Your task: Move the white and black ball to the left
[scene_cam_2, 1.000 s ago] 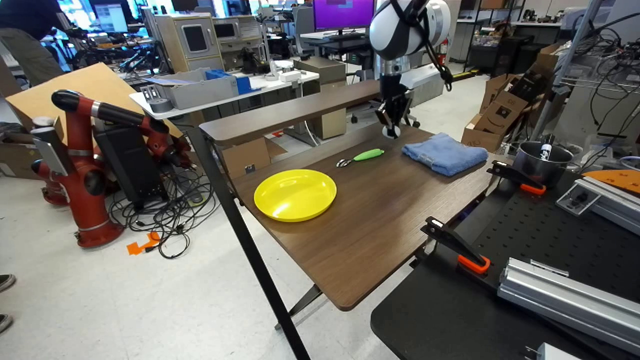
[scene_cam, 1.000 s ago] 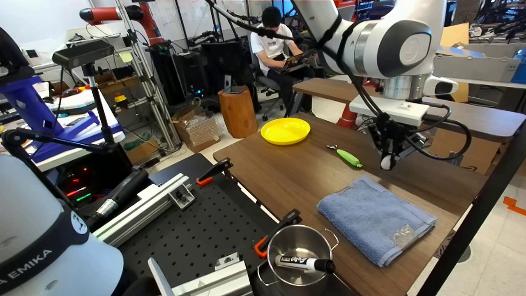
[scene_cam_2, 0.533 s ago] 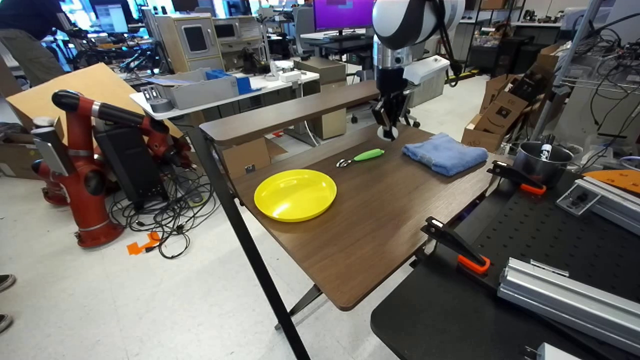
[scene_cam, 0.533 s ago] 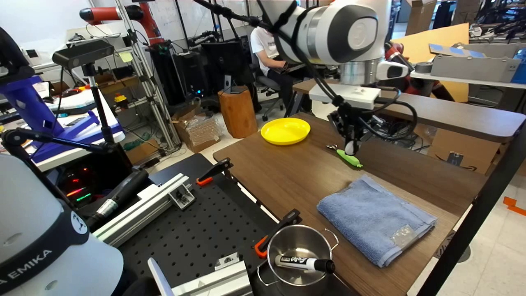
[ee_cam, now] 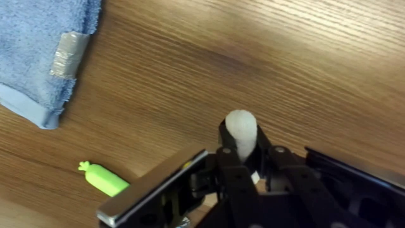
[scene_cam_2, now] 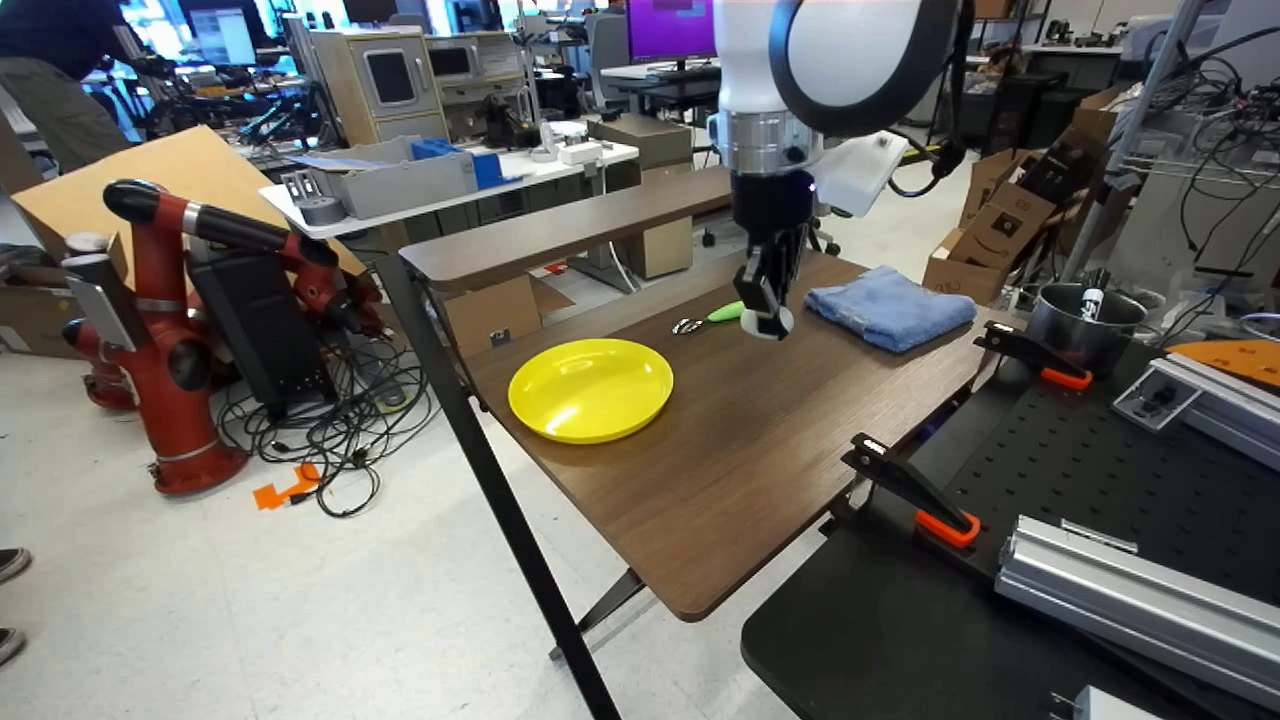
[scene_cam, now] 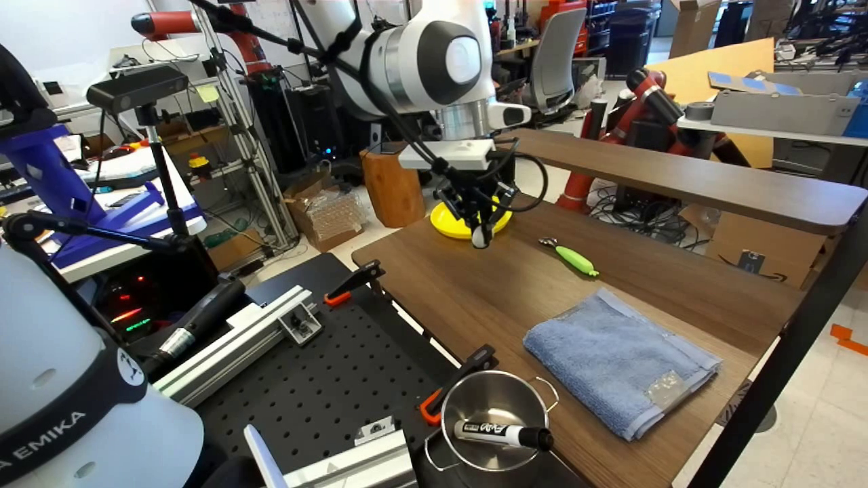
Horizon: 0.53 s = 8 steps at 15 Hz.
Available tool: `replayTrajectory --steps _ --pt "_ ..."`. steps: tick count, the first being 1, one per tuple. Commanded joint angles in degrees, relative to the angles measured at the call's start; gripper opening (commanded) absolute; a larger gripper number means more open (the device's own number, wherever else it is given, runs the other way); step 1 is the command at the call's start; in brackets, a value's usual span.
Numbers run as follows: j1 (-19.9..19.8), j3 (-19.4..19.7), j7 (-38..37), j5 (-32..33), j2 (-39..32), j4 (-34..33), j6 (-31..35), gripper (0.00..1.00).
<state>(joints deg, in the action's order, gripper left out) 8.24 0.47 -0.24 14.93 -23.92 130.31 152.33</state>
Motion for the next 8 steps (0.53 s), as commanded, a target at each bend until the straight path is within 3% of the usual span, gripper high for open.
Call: replayTrajectory --steps 1,8 --pt "5.3 1.8 -6.2 5.8 1.4 2.5 2.0 0.05" --pt "12.6 1.8 -13.4 11.1 -2.9 -0.9 0.0 0.05"
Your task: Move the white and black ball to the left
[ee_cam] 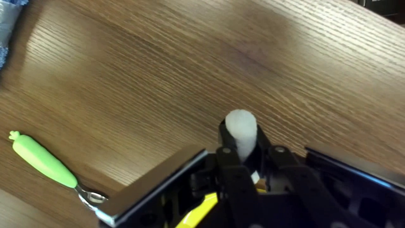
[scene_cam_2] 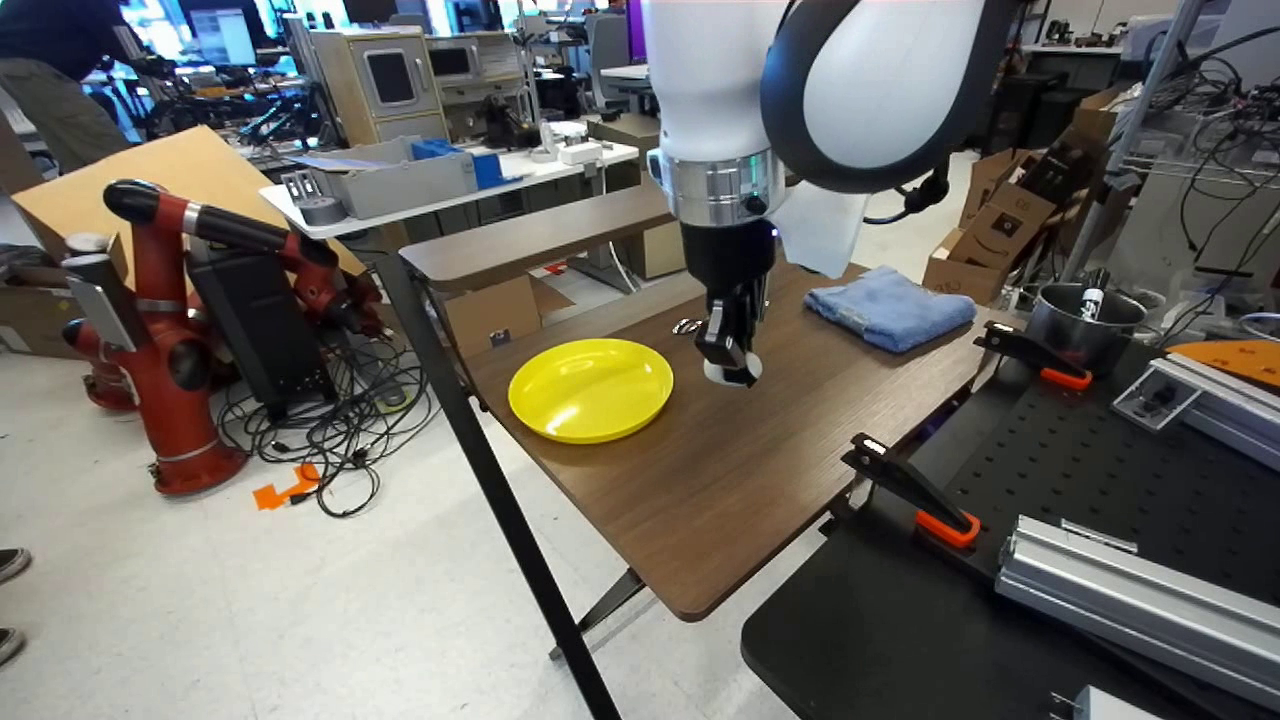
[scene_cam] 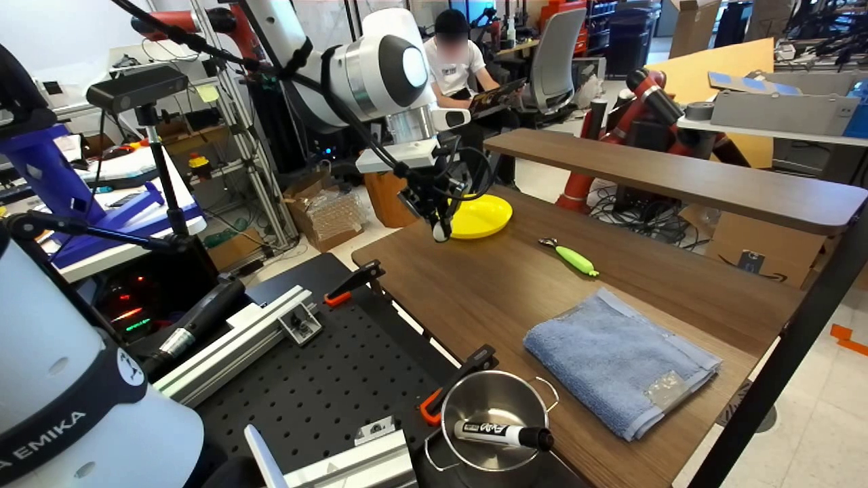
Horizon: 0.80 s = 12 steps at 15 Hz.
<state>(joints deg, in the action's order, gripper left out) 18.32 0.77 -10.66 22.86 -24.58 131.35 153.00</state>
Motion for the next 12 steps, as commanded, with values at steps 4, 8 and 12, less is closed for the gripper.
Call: replayTrajectory --steps 4,8,12 --pt "4.5 1.9 -3.8 4.0 -6.1 -4.6 -1.7 0.05" --pt "5.3 2.8 -3.4 3.8 -8.5 -6.6 -2.3 0.43" --pt "5.5 3.7 -3.4 4.6 -9.1 -7.0 -2.4 0.66"
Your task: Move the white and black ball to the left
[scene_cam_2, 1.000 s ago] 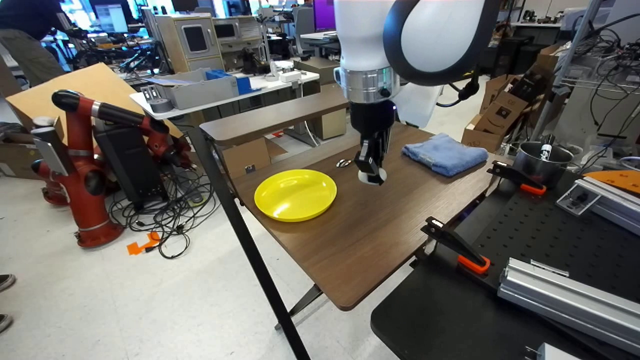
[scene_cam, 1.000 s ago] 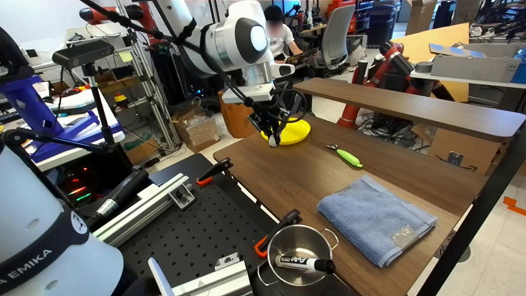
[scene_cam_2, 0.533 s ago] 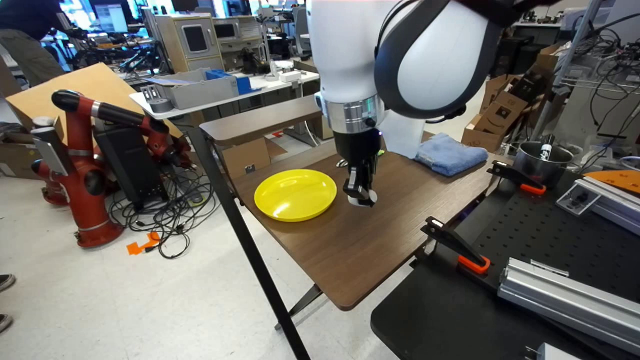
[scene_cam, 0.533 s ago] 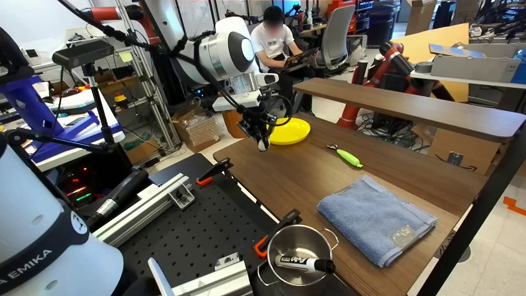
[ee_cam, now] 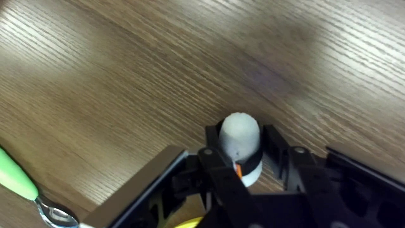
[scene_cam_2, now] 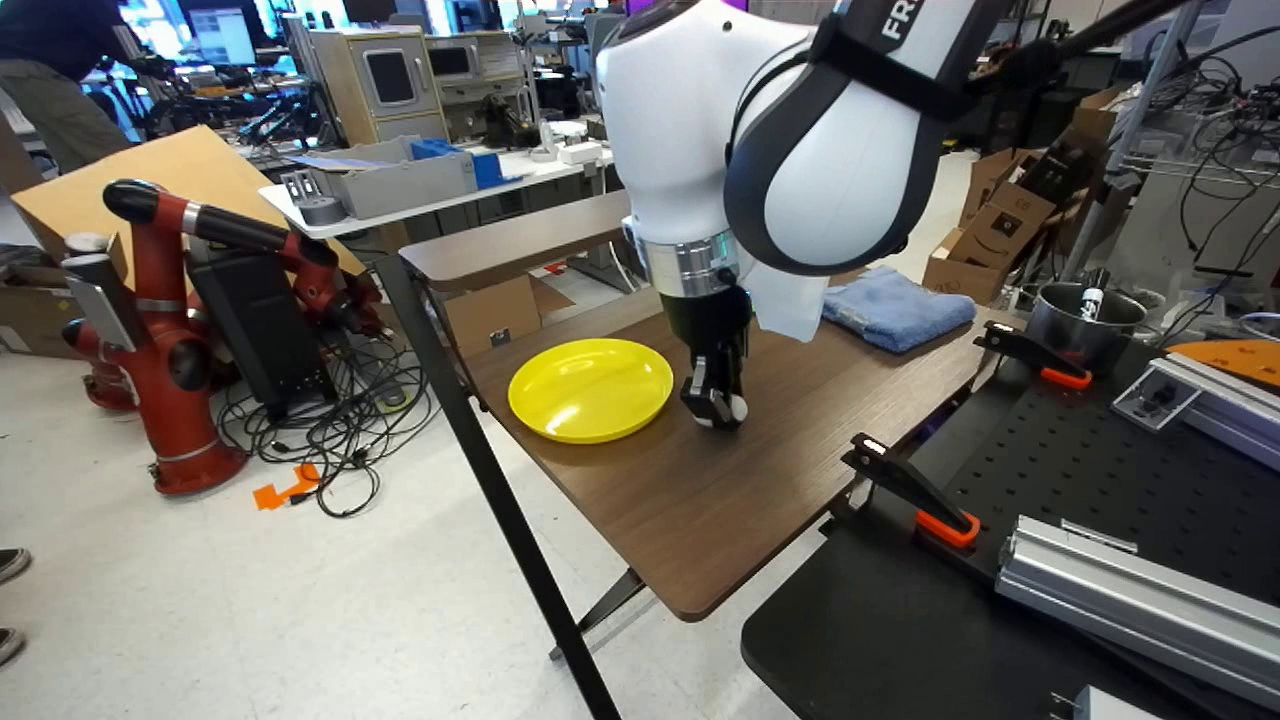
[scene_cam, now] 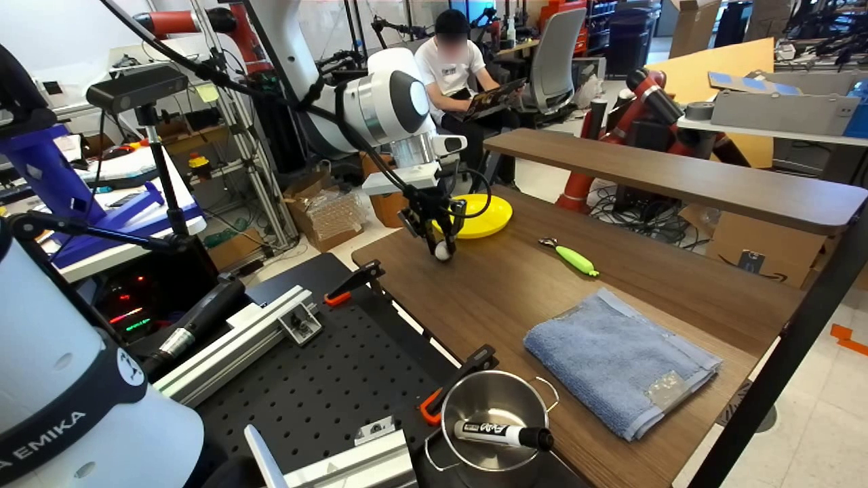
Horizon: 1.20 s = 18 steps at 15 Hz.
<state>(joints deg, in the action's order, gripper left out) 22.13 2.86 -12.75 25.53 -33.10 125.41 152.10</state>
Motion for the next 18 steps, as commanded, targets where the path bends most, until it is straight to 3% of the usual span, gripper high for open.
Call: replayTrajectory --steps 1,5,9,15,16,18 --pt "1.7 1.8 -1.3 2.2 -0.5 -1.0 -1.4 0.72" --pt "1.5 2.0 -1.1 2.8 0.0 -0.4 -1.1 0.99" --pt "1.4 1.9 -1.8 2.2 2.8 1.8 -1.3 1.0" --pt "0.0 0.7 -1.8 2.5 13.0 8.9 -1.8 1.0" --pt "-0.7 -0.2 -1.5 1.7 10.0 6.5 -0.6 1.0" --pt "-1.2 -0.5 -1.6 1.9 12.3 8.1 -1.2 1.0"
